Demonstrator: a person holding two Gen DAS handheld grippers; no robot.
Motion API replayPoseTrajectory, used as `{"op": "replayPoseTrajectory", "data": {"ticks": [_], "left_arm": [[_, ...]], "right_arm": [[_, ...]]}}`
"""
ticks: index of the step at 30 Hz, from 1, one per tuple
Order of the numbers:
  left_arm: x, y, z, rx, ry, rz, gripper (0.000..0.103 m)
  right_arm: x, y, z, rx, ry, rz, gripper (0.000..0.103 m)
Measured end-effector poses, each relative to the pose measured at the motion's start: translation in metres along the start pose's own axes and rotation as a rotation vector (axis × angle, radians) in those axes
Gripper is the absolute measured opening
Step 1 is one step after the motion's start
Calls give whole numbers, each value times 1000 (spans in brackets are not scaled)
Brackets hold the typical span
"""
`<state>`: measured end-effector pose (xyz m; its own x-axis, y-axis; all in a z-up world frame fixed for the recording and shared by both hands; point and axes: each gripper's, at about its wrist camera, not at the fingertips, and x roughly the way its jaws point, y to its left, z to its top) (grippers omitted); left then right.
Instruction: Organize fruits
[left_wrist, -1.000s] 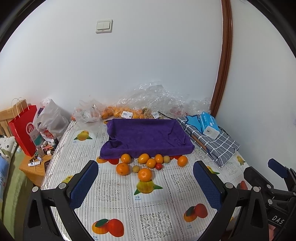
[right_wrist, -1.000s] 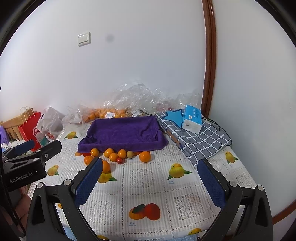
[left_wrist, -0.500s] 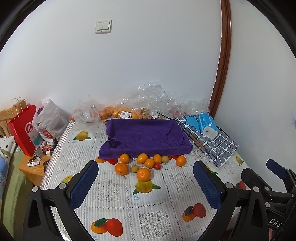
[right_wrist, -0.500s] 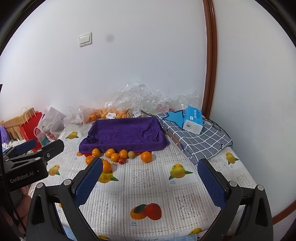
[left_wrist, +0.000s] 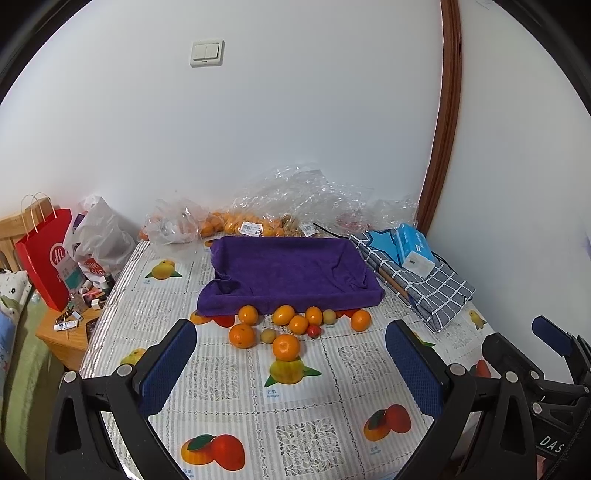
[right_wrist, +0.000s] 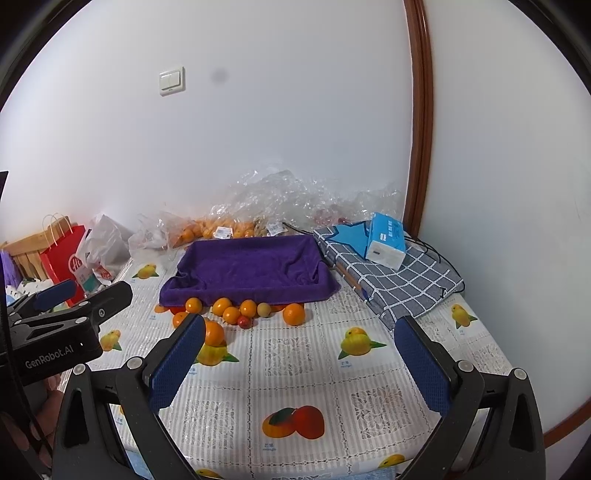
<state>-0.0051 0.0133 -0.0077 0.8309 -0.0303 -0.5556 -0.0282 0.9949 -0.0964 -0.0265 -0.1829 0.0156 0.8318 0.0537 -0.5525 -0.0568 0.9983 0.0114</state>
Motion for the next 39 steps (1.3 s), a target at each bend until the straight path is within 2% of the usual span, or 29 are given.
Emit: {"op": "replayPoseTrajectory", "data": {"ticks": [14,25,35,39], "left_arm": [[6,-1,-3,-3,8,-2,103],[6,-1,2,2,-22,-10,103],[31,10,-2,9,-6,6,103],[53,19,-9,3,27,11,103]], "right_arm": [[4,2,-1,2,5,1,101],[14,4,2,-18,5,12,101],[58,2,-4,-30,77,5,101],[81,2,-10,-27,114,-41,101]]}}
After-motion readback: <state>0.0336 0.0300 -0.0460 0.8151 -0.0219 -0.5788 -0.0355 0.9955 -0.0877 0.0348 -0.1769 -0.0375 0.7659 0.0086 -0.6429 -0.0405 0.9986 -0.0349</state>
